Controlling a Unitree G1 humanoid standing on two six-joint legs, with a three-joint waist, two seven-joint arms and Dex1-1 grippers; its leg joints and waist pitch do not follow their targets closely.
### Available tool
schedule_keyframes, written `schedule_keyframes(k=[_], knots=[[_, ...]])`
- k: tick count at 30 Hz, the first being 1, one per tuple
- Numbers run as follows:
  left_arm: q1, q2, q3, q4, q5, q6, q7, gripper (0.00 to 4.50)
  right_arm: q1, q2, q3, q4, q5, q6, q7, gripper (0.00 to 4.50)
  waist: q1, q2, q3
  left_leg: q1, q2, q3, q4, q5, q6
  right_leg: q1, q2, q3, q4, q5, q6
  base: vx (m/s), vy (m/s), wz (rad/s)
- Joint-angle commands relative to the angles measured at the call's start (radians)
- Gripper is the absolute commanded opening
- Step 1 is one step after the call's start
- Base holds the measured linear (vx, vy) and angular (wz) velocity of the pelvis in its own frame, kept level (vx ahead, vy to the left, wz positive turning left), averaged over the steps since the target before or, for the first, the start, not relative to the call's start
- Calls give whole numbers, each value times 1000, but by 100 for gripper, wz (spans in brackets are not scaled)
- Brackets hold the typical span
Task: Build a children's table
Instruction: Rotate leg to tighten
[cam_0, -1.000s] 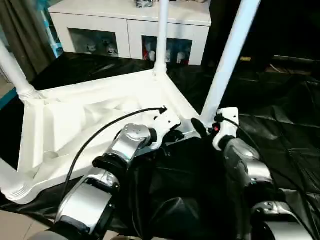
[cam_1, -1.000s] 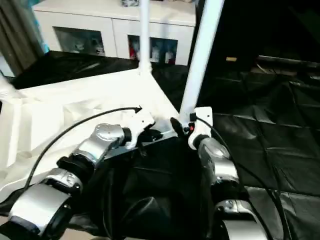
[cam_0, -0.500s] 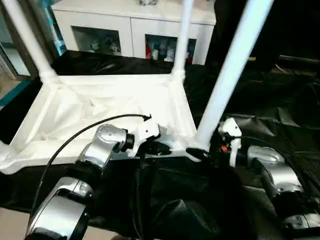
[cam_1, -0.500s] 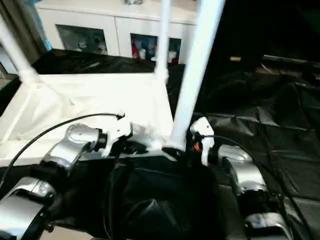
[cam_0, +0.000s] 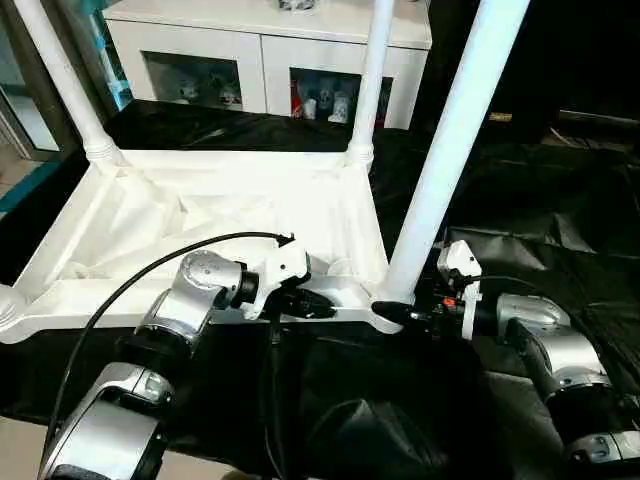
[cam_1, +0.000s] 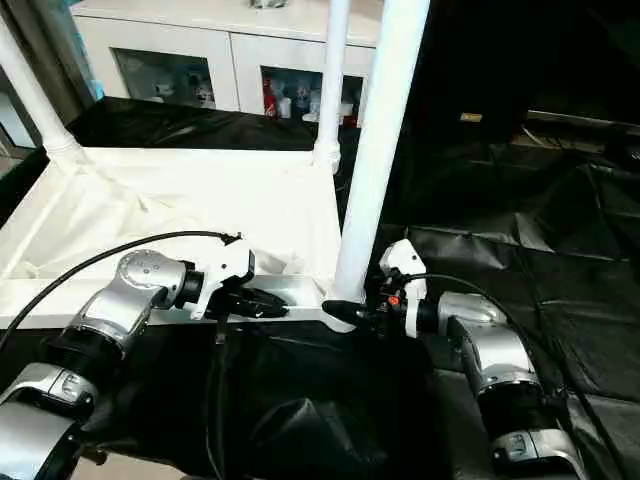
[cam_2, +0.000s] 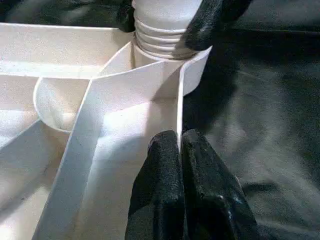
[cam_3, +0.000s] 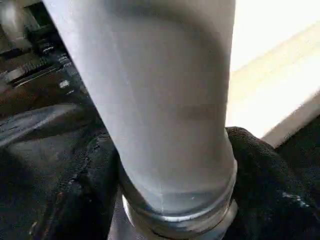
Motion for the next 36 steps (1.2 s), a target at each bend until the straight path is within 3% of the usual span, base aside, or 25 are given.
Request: schedule_keyframes(k=[1, 2, 4, 6, 8, 13, 16, 22, 25, 28, 32, 36], knots=[[-31, -54, 17, 48, 11, 14, 136, 0, -9, 49, -1, 69, -41, -10, -141, 278, -3, -17, -56, 13, 66, -29, -71, -180, 53, 37, -90, 53, -83, -263, -214, 0, 0, 0], [-34, -57, 18, 54, 14, 16, 150, 0, -12, 54, -4, 76, -45, -12, -157, 276, -7, -19, -54, 16, 64, -31, -74, -191, 36, 38, -89, 52, -88, -292, -206, 0, 0, 0], [-59, -80, 26, 89, 28, 27, 228, 0, -30, 93, -28, 120, -55, -15, -264, 275, -13, -22, -52, 15, 65, -32, -75, -211, 33, 38, -89, 53, -93, -320, -192, 0, 0, 0], [-103, -129, 38, 143, 47, 55, 359, 0, -61, 166, -68, 178, -59, -18, -437, 275, -17, -18, -51, 22, 63, -33, -77, -239, 16, 33, -89, 54, -98, -373, -182, 0, 0, 0], [-141, -176, 51, 183, 49, 71, 458, 0, -89, 223, -94, 221, -59, -18, -564, 275, -19, -17, -53, 21, 64, -37, -80, -233, -7, 35, -91, 52, -97, -366, -177, 0, 0, 0], [-181, -256, 54, 227, 46, 38, 529, 0, -151, 309, -101, 293, -75, -52, -685, 275, -16, -20, -58, 17, 58, -30, -73, -192, 25, 38, -89, 56, -91, -253, -193, 0, 0, 0], [-177, -265, 44, 218, 43, 29, 496, 0, -161, 321, -93, 287, -68, -81, -640, 344, -12, -19, -59, 13, 58, -29, -71, -162, 50, 44, -88, 55, -85, -209, -197, 0, 0, 0], [-156, -228, 25, 218, 37, -27, 397, 0, -149, 273, -77, 252, -63, -99, -526, 388, -13, -19, -59, 11, 60, -29, -71, -165, 68, 47, -87, 53, -83, -193, -210, 0, 0, 0], [-116, -186, 11, 170, 9, -56, 250, 0, -104, 174, -32, 179, -54, -84, -340, 388, -8, -21, -61, 7, 60, -30, -68, -148, 89, 53, -87, 53, -80, -160, -210, 0, 0, 0], [-87, -152, -3, 133, -5, -68, 154, 0, -69, 101, -12, 130, -41, -74, -220, 388, -6, -18, -62, 8, 64, -28, -65, -129, 110, 53, -85, 51, -71, -94, -239, 0, 0, 0], [-53, -116, -11, 96, -31, -70, 39, 0, -32, 19, 5, 69, -30, -55, -88, 388, 3, -17, -59, 12, 69, -24, -65, -156, 99, 48, -84, 50, -73, -133, -252, 0, 0, 0], [-32, -87, -12, 54, -59, -48, -41, 0, -6, -27, 12, 21, -8, -39, -7, 388, 14, -16, -57, 13, 70, -25, -68, -174, 85, 46, -86, 51, -78, -186, -237, 0, 0, 0]])
